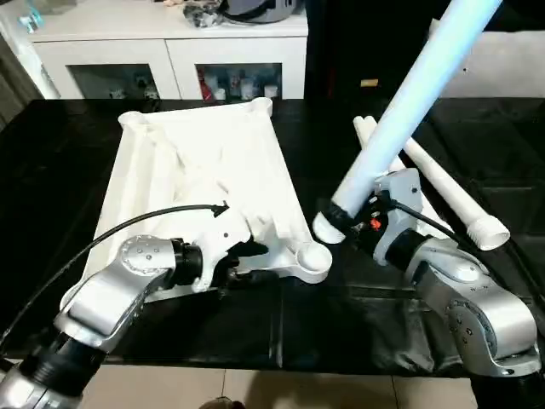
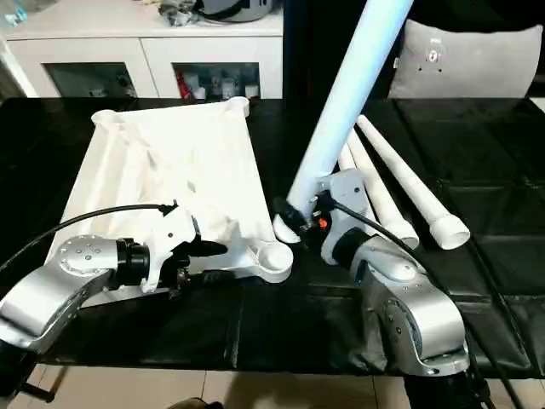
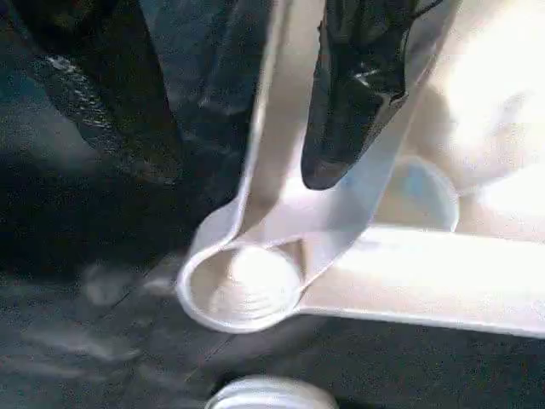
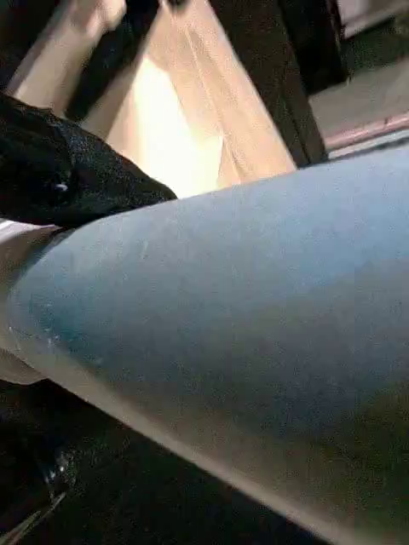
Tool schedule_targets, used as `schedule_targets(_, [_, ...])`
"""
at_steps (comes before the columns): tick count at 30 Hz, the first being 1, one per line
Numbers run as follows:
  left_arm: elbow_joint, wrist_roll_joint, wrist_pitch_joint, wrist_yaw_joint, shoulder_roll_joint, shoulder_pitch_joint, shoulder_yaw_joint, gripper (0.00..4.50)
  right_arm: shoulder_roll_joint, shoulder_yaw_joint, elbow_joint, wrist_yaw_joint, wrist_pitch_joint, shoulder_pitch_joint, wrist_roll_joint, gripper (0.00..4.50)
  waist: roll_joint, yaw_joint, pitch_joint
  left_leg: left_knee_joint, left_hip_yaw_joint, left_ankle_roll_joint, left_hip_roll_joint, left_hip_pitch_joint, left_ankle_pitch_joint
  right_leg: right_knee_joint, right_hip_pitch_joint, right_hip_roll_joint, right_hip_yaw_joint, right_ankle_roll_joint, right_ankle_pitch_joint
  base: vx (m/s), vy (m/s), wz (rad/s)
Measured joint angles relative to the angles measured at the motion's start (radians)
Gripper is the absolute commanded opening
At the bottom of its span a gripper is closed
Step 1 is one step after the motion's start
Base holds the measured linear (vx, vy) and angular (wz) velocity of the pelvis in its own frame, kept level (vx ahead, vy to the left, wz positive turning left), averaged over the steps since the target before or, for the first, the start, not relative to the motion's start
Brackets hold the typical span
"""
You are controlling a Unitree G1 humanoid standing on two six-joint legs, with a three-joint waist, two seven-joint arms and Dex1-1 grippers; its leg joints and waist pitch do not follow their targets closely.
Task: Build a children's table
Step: Pick table leg, then insert table leg to table base
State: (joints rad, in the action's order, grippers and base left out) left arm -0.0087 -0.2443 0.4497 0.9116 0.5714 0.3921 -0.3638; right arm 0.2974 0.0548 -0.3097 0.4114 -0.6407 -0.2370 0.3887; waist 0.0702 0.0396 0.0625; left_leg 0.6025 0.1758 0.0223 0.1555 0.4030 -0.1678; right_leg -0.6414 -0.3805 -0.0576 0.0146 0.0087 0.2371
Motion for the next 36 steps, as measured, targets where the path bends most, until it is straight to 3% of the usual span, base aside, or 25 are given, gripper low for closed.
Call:
schedule_targets(15, [0.185, 0.035, -0.092, 0.074, -0.062, 0.047, -0.027, 1.27, 0.02, 0.003, 0.007, 0.042, 0.011, 0.033, 0.006, 1.93, 0.001, 0.0, -0.001, 0.001, 0.0, 0.0, 0.0, 0.0, 0.0, -0.001, 0.0, 0.0, 0.0, 0.0, 0.0, 0.0, 0.0, 0.0])
schedule_targets(22, [0.257, 0.075, -0.152, 0.108, -0.063, 0.058, -0.046, 0.45, 0.023, 0.017, 0.007, 0.043, -0.011, 0.035, 0.005, 1.93, 0.001, -0.002, -0.001, 0.001, 0.0, 0.0, 0.0, 0.0, 0.0, -0.003, 0.0, 0.0, 0.0, 0.0, 0.0, 0.0, 0.0, 0.0])
schedule_targets(29, [0.295, 0.089, -0.177, 0.137, -0.063, 0.08, -0.045, 0.04, 0.031, 0.018, 0.007, 0.053, -0.032, 0.03, 0.009, 1.93, 0.001, -0.002, -0.001, 0.003, 0.0, 0.0, 0.0, 0.0, 0.0, -0.003, 0.0, 0.0, 0.0, 0.0, 0.0, 0.0, 0.0, 0.0])
schedule_targets(36, [0.301, 0.103, -0.211, 0.156, -0.064, 0.081, -0.045, 0.0, 0.052, 0.049, 0.015, 0.096, -0.056, -0.017, 0.009, 1.93, -0.001, -0.005, 0.0, 0.003, 0.0, 0.0, 0.0, 0.0, 0.0, -0.004, 0.0, 0.0, 0.0, 0.0, 0.0, 0.0, 0.0, 0.0])
